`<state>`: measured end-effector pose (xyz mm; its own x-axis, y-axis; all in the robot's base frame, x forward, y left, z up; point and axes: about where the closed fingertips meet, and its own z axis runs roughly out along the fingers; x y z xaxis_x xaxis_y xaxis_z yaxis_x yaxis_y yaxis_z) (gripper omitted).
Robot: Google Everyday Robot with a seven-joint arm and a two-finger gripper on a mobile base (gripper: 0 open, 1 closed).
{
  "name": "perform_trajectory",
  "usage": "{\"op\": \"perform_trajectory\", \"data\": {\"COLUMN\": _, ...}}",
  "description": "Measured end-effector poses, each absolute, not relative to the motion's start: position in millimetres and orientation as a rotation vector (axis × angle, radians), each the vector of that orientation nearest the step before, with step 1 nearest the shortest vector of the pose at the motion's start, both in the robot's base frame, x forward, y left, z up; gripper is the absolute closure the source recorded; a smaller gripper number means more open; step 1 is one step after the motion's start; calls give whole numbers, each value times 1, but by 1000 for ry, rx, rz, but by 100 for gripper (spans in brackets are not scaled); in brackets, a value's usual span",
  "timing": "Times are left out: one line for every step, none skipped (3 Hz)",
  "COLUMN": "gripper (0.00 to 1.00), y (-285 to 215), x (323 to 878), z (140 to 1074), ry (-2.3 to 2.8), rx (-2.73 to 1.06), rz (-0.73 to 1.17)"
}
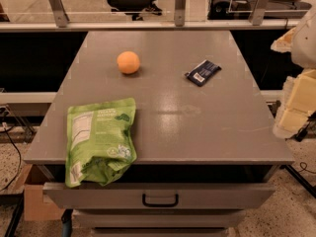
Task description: Move orange near green rice chip bag
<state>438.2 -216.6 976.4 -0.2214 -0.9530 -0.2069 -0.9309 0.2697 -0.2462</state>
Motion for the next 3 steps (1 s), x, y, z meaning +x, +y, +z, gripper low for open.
{"op": "perform_trajectory", "data": {"gripper": 0, "y": -216, "x": 439, "z": 977, "ry": 2223, "rx": -1722, "rz": -86}}
{"op": "perform_trajectory", "data": {"gripper": 0, "y": -211, "x": 444, "z": 980, "ry": 2147, "rx": -1704, "rz": 35}}
{"op": "perform_trajectory", "data": {"gripper": 0, "y": -196, "x": 478, "z": 983, "ry": 1962, "rx": -1686, "rz": 189}}
